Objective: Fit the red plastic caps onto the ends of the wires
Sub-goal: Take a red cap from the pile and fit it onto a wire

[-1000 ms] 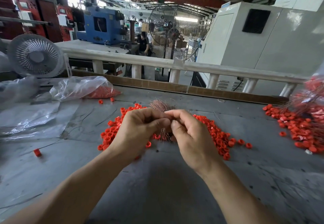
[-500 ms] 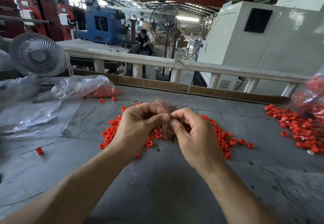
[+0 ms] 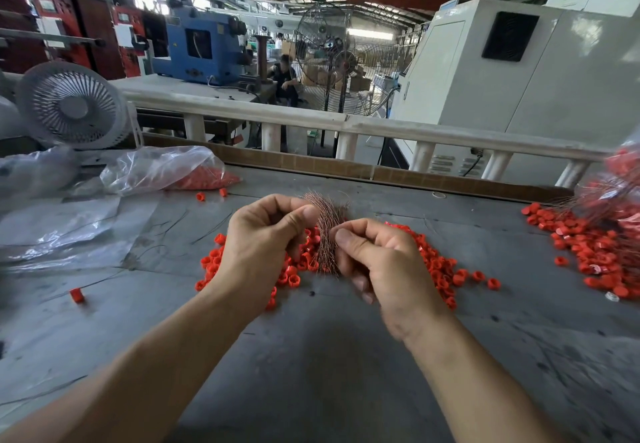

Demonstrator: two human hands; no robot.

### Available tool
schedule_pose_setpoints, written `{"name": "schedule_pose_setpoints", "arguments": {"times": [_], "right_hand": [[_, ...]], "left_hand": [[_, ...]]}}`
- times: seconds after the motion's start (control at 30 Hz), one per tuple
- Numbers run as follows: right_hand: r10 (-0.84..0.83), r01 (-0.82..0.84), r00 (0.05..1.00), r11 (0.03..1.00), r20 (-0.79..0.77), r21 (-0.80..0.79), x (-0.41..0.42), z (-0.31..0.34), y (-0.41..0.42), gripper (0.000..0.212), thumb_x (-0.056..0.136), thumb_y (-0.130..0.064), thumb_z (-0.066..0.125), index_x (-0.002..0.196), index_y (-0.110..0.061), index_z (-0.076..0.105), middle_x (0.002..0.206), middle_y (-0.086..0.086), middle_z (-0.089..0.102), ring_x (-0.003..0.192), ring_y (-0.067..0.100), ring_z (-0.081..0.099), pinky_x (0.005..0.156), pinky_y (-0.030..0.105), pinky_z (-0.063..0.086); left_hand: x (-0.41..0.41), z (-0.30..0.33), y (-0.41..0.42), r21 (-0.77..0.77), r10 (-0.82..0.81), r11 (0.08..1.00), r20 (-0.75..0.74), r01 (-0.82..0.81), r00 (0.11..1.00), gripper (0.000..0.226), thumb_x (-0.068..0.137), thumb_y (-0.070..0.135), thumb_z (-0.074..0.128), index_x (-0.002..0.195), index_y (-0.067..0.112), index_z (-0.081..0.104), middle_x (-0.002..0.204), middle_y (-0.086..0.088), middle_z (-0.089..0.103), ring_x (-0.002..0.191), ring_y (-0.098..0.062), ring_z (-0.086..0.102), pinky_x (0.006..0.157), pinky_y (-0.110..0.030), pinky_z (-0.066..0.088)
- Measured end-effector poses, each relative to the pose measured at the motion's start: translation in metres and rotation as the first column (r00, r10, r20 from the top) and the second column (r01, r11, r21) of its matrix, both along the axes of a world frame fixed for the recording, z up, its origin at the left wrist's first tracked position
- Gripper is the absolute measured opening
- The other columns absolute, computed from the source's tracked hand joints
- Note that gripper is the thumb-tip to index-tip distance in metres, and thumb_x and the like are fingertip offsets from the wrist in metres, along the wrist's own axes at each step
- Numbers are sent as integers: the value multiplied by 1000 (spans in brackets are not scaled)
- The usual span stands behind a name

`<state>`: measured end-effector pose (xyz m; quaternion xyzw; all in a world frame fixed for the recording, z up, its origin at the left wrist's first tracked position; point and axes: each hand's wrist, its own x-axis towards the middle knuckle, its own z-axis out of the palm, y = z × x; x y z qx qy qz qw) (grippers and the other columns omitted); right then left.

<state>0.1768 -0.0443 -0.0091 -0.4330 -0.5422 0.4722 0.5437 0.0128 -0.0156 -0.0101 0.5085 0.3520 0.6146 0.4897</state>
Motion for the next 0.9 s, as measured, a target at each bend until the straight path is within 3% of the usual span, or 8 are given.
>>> {"name": "schedule_pose_setpoints", "arguments": {"times": [0.1, 0.23, 0.33, 0.43, 0.57, 0.8, 0.9], "right_hand": [[-16, 3, 989, 996, -150, -88, 4, 0, 3, 10, 98, -11, 60, 91, -11, 68, 61, 2, 57, 41, 9, 36, 36, 17, 22], [-25, -19, 932, 993, -362, -117, 9, 1, 6, 6, 95, -8, 59, 94, -7, 65, 62, 2, 55, 41, 9, 37, 34, 18, 22], [-51, 10, 913, 995, -406, -104, 9, 2, 7, 5, 93, -11, 60, 94, -8, 64, 63, 4, 57, 41, 10, 42, 34, 18, 26], [-75, 38, 904, 995, -421, -97, 9, 3, 7, 7, 97, -10, 57, 95, -9, 64, 63, 5, 59, 43, 13, 47, 35, 20, 31], [-110, 83, 904, 993, -412, -84, 7, 4, 6, 11, 100, -8, 55, 93, -9, 63, 67, 9, 66, 48, 16, 56, 37, 22, 39], [-259, 260, 865, 964, -430, -57, 12, 6, 6, 11, 102, -10, 57, 95, -9, 66, 82, 13, 77, 64, 22, 73, 45, 23, 52], [-319, 311, 877, 947, -359, -80, 13, 3, 8, 10, 103, -16, 59, 102, -8, 66, 92, 12, 79, 73, 22, 76, 49, 23, 56]], "left_hand": [[-8, 1, 4, -43, 27, 999, 14, -26, 1000, 17, 76, 27, 79, 80, 12, 71, 63, -8, 58, 51, -16, 45, 49, -26, 39], [-5, -2, 1, -92, -62, 995, -236, 42, 970, 17, 92, 23, 72, 87, 7, 74, 70, -7, 67, 60, -21, 53, 56, -30, 44], [2, -1, -8, -142, -298, 954, -407, 262, 863, 22, 92, 32, 71, 94, 10, 76, 82, -1, 77, 62, -13, 61, 53, -25, 45], [6, -2, -11, -130, -379, 919, -549, 371, 745, 12, 91, 24, 75, 96, 13, 76, 88, -4, 79, 59, -10, 58, 48, -18, 42], [5, -5, -8, -118, -365, 924, -549, 363, 752, 2, 91, 10, 75, 92, 10, 75, 81, -8, 78, 51, -8, 52, 46, -13, 39], [3, -7, -5, -152, -344, 937, -573, 315, 744, 9, 95, 21, 72, 89, 15, 74, 83, -4, 78, 53, -7, 54, 47, -15, 40], [3, -5, -7, -179, -330, 944, -470, 277, 819, 15, 96, 22, 70, 87, 10, 73, 77, -3, 77, 50, -8, 52, 43, -17, 38]]}}
